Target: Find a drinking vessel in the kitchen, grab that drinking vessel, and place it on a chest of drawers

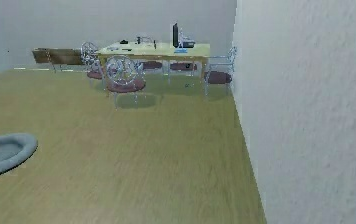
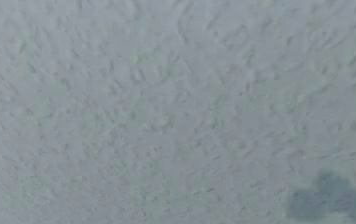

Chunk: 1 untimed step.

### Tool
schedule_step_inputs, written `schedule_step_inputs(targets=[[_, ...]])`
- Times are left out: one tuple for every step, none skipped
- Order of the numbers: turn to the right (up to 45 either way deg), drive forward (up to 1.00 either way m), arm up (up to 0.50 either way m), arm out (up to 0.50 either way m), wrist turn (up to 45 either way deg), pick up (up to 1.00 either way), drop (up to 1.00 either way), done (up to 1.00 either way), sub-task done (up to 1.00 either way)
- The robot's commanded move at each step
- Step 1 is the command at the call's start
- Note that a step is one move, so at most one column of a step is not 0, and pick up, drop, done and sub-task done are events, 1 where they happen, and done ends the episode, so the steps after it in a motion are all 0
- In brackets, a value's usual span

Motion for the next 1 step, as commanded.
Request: schedule_step_inputs(targets=[[-3.0, 0.0, 0.0, 0.0, 0.0, 0.0, 0.0, 0.0, 0.0]])
